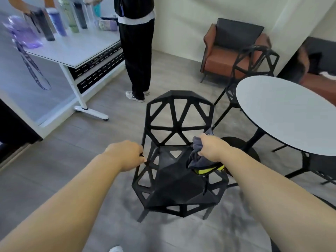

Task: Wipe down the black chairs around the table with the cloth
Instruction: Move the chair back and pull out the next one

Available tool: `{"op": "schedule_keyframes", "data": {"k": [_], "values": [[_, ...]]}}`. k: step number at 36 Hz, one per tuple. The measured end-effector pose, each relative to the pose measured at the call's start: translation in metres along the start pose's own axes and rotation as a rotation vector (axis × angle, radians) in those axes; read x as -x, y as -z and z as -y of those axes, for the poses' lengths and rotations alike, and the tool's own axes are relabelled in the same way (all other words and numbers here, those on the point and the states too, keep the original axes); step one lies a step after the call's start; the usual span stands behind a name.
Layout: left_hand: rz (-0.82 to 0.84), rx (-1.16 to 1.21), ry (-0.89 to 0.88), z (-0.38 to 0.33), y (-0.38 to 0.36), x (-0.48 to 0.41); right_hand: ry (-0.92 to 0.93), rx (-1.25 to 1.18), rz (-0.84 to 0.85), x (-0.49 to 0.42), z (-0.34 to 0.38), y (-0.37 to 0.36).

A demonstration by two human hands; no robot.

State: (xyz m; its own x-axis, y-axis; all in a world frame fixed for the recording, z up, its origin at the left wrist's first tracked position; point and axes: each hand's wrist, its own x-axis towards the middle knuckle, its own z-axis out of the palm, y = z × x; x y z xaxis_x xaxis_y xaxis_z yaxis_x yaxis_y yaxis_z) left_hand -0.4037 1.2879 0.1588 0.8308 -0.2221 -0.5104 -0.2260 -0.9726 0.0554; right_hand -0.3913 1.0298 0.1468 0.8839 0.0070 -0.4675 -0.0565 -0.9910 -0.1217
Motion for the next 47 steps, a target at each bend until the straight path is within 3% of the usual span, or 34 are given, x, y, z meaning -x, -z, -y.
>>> {"op": "schedule_keyframes", "data": {"k": [14,28,37,47], "values": [[-0.011,-0.095,-0.045,0.151,0.06,-0.045,-0.208,-0.188,-0.228,-0.037,0.103,0.013],[-0.016,-0.209,-0.198,0.16,0.126,-0.156,-0.408,-0.45,-0.48,-0.109,0.104,0.03],[0.048,-0.294,-0.284,0.134,0.167,-0.267,-0.508,-0.499,-0.369,-0.201,0.09,0.055],[0.107,-0.34,-0.408,0.113,0.182,-0.356,-0.635,-0.499,-0.226,-0.241,0.071,0.066]]}}
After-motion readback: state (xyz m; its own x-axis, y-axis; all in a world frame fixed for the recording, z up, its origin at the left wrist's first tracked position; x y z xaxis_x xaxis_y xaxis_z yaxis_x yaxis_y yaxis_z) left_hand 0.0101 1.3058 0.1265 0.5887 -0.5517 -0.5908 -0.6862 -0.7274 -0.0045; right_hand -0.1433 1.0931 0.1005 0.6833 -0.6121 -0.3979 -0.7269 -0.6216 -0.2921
